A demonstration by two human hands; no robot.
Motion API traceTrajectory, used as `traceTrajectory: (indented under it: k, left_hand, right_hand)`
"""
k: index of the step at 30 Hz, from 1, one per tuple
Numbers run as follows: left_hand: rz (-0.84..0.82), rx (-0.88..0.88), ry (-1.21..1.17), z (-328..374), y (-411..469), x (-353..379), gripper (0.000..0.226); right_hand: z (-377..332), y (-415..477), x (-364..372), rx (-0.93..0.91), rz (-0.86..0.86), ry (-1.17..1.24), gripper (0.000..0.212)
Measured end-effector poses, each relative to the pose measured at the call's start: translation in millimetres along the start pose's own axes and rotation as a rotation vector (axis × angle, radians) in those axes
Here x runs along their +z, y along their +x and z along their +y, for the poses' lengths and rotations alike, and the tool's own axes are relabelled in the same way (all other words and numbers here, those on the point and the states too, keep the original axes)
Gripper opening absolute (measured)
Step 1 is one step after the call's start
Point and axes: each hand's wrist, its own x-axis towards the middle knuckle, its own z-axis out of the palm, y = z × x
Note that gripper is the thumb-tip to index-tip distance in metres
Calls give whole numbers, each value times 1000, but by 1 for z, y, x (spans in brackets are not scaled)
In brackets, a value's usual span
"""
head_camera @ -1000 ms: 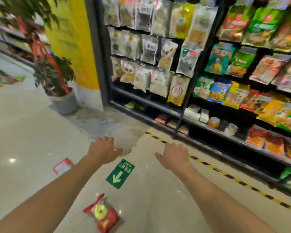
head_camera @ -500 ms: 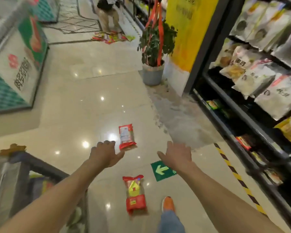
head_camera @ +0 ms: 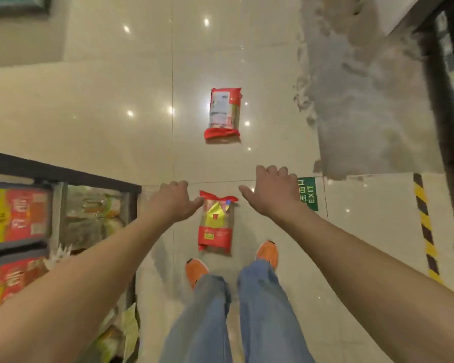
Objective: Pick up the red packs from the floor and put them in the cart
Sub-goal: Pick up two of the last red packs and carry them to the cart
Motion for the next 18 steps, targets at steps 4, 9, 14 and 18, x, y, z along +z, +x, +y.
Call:
traceTrajectory:
  k: [4, 9, 14, 18]
  left_hand:
    - [-36, -12, 42, -4, 76, 85, 90]
    - [-110, -158, -139, -23, 166, 207, 101]
    - [-195, -275, -327, -46, 239, 318, 109]
    - [-242, -351, -600, -48, 273, 382, 118]
  right_hand:
    - [-6, 63, 90, -24, -55, -34, 75]
    - [-9, 117, 227, 30, -163, 29, 72]
    - [-9, 164, 340, 29, -240, 3, 74]
    - [-12, 194, 401, 56, -275, 27, 74]
